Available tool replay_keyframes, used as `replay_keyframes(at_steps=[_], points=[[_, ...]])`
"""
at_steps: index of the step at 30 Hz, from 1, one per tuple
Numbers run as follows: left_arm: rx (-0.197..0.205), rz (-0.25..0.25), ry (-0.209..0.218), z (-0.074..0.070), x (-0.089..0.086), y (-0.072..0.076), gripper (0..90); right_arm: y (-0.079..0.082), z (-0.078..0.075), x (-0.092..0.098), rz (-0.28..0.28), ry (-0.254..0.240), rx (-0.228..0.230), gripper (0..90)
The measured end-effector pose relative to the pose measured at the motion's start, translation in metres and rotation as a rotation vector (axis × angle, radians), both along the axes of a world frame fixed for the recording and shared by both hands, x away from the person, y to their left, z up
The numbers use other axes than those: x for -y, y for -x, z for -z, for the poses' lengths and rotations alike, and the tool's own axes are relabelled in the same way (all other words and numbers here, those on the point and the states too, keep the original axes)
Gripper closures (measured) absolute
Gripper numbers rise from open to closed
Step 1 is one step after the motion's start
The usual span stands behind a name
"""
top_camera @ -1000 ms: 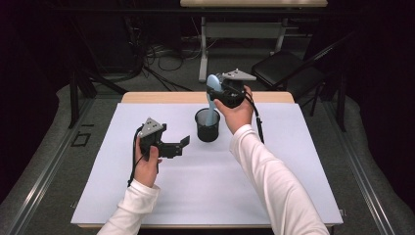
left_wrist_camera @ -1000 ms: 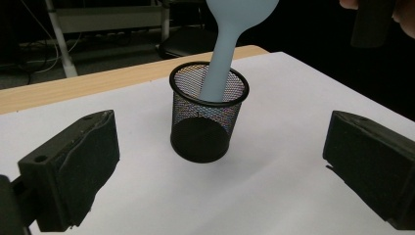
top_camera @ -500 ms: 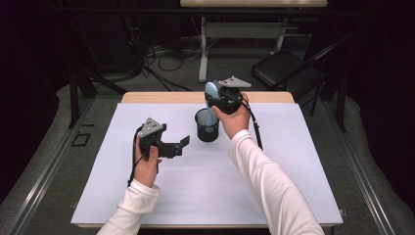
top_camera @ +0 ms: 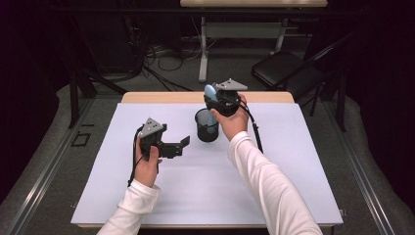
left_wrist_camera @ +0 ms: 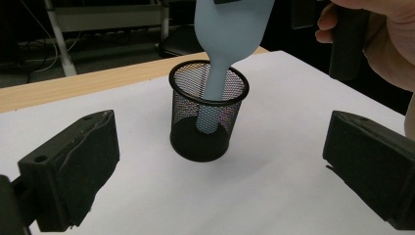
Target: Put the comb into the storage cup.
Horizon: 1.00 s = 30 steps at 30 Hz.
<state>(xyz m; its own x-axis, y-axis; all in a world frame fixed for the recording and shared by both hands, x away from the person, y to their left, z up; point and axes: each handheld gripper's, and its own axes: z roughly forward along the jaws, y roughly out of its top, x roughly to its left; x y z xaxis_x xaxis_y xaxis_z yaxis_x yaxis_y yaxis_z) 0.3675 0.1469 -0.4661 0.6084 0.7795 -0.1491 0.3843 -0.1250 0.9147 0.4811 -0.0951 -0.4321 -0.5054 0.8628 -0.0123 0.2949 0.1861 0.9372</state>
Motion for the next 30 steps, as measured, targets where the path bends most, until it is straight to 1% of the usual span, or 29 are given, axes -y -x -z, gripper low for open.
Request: replay_keyframes(at_steps=[3, 6, 8, 14, 19, 25, 30], points=[[0.000, 0.001, -0.001, 0.0001, 0.0000, 0.0000, 0.8, -0.0004, 0.0023, -0.0005, -0.002, 0.005, -0.002, 48.0], [-0.001, 0.001, 0.000, 0.0005, -0.0002, -0.0004, 0.8, -0.0007, 0.0057, 0.0003, 0.002, -0.003, -0.006, 48.0], [-0.002, 0.002, -0.001, 0.0007, -0.0002, -0.0005, 0.8, -0.0006, 0.0069, 0.0013, 0.005, -0.013, 0.000, 47.8], [-0.003, 0.002, -0.004, 0.0011, 0.0012, -0.0005, 0.8, -0.0004, 0.0060, 0.0021, 0.006, -0.007, -0.004, 46.5], [-0.003, 0.004, -0.004, 0.0013, 0.0017, -0.0005, 0.8, -0.0003, 0.0059, 0.0025, 0.005, -0.011, -0.009, 45.0], [-0.002, 0.000, -0.002, 0.0010, 0.0012, -0.0003, 0.8, -0.0001, 0.0047, 0.0011, 0.005, -0.015, -0.002, 43.2], [-0.001, 0.000, -0.002, 0.0009, 0.0010, -0.0003, 0.8, -0.0003, 0.0053, 0.0007, 0.008, -0.004, -0.005, 41.5]])
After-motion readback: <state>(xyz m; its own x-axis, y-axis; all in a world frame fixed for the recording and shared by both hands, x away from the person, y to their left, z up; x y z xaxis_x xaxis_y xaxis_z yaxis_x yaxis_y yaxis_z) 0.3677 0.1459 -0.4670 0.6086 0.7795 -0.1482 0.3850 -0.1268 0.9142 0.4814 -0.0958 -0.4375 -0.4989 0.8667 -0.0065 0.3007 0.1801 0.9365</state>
